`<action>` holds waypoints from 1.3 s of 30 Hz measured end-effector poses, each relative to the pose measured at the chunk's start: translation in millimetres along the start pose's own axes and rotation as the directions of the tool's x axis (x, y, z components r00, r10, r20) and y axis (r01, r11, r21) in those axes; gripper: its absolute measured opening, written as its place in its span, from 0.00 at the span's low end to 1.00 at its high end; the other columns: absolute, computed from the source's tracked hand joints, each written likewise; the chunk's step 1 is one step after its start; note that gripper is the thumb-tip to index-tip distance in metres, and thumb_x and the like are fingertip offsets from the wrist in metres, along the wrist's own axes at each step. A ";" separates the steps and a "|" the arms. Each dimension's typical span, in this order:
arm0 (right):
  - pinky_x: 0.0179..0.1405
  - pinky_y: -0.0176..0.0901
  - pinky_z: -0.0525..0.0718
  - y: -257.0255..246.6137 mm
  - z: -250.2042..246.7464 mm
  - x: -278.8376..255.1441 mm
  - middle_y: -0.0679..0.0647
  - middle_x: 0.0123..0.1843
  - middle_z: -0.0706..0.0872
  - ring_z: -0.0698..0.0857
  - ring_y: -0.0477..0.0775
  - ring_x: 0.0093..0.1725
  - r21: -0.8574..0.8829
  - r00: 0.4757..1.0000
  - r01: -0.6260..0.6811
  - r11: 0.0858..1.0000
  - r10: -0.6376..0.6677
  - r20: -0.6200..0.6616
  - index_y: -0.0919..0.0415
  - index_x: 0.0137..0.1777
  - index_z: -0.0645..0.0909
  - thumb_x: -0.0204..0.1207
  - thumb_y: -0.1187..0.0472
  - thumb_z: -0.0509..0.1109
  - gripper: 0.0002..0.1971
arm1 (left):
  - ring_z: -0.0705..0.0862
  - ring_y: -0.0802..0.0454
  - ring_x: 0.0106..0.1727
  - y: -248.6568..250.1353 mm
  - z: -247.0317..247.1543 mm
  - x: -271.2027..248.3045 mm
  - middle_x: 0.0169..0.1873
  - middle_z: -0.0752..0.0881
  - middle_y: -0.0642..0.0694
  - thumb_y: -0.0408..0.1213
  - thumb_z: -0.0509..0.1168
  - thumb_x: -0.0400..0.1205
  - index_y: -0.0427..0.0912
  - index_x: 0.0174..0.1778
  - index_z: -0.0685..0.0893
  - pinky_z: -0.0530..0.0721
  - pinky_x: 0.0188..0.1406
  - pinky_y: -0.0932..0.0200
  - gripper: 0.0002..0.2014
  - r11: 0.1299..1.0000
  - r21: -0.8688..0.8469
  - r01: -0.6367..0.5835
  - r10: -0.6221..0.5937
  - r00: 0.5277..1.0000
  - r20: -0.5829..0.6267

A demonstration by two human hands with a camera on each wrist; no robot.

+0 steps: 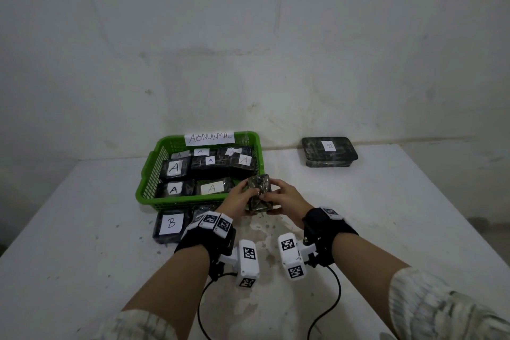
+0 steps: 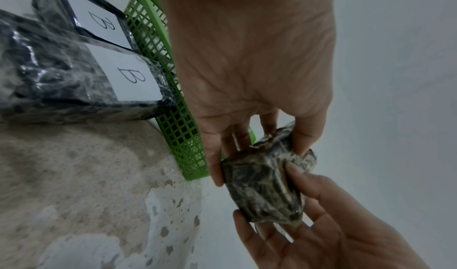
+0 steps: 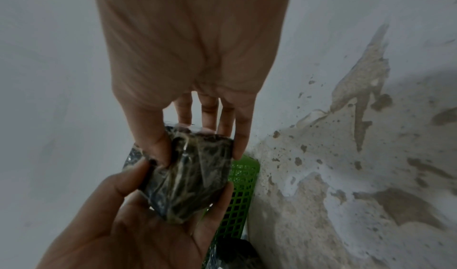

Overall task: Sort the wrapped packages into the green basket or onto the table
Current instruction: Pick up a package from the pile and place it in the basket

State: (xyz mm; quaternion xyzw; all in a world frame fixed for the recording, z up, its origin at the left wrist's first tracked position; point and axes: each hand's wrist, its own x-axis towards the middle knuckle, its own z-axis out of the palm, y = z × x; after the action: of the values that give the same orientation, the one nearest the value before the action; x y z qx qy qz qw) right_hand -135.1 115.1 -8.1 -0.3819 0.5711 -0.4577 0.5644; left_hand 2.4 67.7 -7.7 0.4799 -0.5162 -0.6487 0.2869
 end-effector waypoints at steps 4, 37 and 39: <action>0.44 0.43 0.81 3.7 3.0 0.5 0.56 0.41 0.83 0.84 0.55 0.46 -0.018 0.998 0.006 1.000 -0.005 0.062 0.56 0.77 0.65 0.72 0.72 0.75 0.36 | 0.83 0.47 0.45 -0.5 -2.9 -1.5 0.55 0.82 0.36 0.31 0.56 0.85 0.38 0.72 0.72 0.84 0.37 0.58 0.18 0.998 0.049 -0.036 0.037 0.999 -0.013; 0.49 0.62 0.88 2.5 14.8 -0.2 0.55 0.52 0.82 0.86 0.63 0.55 -0.194 0.974 0.144 0.970 -0.173 -0.144 0.58 0.66 0.77 0.78 0.62 0.71 0.17 | 0.83 0.39 0.52 1.7 -6.7 1.4 0.57 0.82 0.32 0.34 0.65 0.81 0.35 0.68 0.73 0.84 0.49 0.47 0.20 0.999 -0.041 0.013 -0.016 0.998 -0.066; 0.45 0.52 0.89 1.1 12.9 -0.4 0.59 0.58 0.81 0.85 0.61 0.56 -0.137 0.991 0.114 0.984 -0.123 -0.059 0.56 0.72 0.73 0.75 0.65 0.74 0.25 | 0.84 0.43 0.48 2.7 -7.2 2.6 0.54 0.83 0.34 0.32 0.64 0.82 0.34 0.66 0.75 0.84 0.45 0.53 0.17 0.999 -0.039 -0.009 0.005 0.996 -0.092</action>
State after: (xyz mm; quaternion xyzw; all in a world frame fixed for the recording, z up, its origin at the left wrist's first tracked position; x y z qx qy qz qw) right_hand -122.1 114.7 -8.3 -0.4365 0.5952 -0.4638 0.4900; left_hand 7.7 61.8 -6.0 0.5016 -0.4913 -0.6350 0.3221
